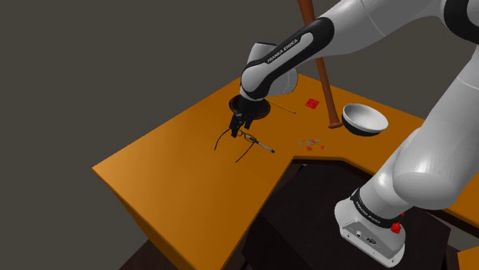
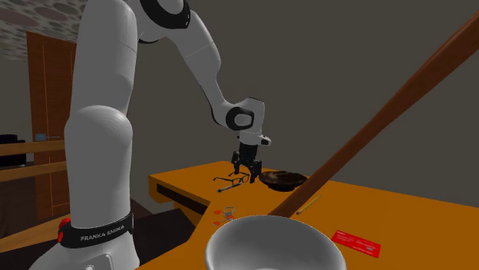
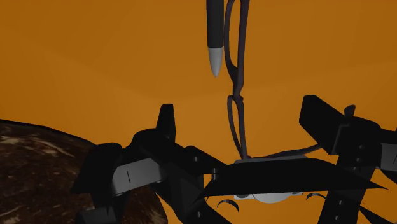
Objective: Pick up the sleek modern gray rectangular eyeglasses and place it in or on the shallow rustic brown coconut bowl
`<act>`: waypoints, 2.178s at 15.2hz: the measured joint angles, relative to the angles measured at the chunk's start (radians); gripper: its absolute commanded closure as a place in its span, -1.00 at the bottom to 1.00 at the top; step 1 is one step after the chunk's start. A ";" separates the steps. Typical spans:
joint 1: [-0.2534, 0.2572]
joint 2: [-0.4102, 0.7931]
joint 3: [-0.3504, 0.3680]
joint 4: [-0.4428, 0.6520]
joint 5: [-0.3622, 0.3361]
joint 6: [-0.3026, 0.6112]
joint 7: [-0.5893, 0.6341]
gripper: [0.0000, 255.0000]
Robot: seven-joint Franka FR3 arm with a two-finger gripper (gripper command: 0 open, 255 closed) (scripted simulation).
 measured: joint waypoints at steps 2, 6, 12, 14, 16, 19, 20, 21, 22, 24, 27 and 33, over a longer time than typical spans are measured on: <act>0.000 0.001 0.000 0.000 0.000 0.001 0.000 -1.00; 0.000 0.001 0.000 0.000 0.000 0.001 0.000 1.00; 0.000 0.001 0.000 0.000 0.000 0.001 0.000 1.00; 0.000 0.001 0.000 0.000 0.000 0.001 0.000 1.00; 0.000 -0.013 -0.001 0.002 -0.004 -0.015 0.005 1.00; -0.002 -0.042 -0.004 0.007 -0.013 -0.047 0.016 1.00; -0.001 -0.054 -0.004 0.008 -0.016 -0.060 0.021 1.00; -0.002 -0.061 -0.005 0.015 -0.021 -0.074 0.026 1.00; -0.003 -0.068 -0.006 0.022 -0.025 -0.088 0.029 1.00; -0.003 -0.090 -0.007 0.029 -0.031 -0.116 0.041 1.00; -0.004 -0.121 -0.008 0.036 -0.039 -0.154 0.051 1.00; -0.007 -0.172 -0.011 0.067 -0.055 -0.235 0.073 1.00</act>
